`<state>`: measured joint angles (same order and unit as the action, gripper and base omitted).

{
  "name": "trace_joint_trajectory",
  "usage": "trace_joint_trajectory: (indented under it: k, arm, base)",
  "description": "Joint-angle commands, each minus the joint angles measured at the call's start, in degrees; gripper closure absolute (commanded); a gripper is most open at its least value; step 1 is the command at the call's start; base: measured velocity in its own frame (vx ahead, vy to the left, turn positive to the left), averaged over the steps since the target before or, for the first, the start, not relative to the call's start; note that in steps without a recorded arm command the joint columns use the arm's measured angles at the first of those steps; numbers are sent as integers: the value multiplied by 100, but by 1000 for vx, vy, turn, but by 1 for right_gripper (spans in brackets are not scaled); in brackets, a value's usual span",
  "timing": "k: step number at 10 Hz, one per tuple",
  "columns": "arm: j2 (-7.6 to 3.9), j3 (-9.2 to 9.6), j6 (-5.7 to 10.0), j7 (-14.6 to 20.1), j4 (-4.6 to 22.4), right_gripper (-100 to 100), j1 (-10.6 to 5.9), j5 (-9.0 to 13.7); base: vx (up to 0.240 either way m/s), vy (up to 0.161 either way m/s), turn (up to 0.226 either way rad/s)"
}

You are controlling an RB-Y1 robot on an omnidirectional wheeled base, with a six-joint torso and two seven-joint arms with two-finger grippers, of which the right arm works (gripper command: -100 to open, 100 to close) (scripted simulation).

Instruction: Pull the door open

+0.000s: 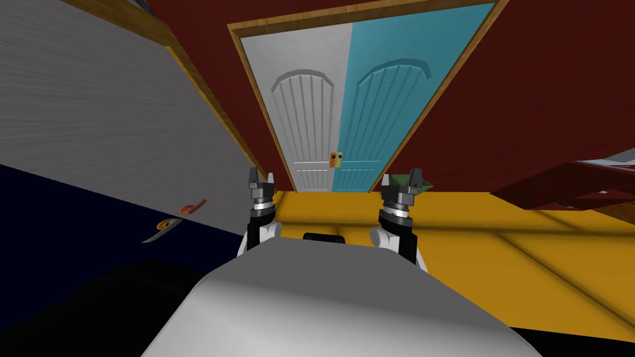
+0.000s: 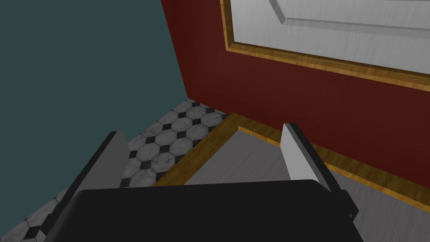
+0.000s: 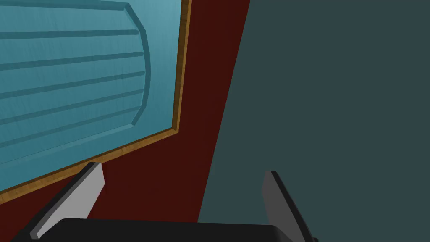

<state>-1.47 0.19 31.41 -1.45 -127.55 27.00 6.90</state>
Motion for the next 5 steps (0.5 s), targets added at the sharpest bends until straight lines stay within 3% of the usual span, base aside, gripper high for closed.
trace_joint_trajectory:
  k: [1, 5]
  arm:
    - [-43, -7, -30, 65, 116, -100, -34, -41]
    - [-183, -34, -135, 293, 529, -100, -154, -185]
  base:
    - [160, -14, 18]
    - [193, 25, 10]
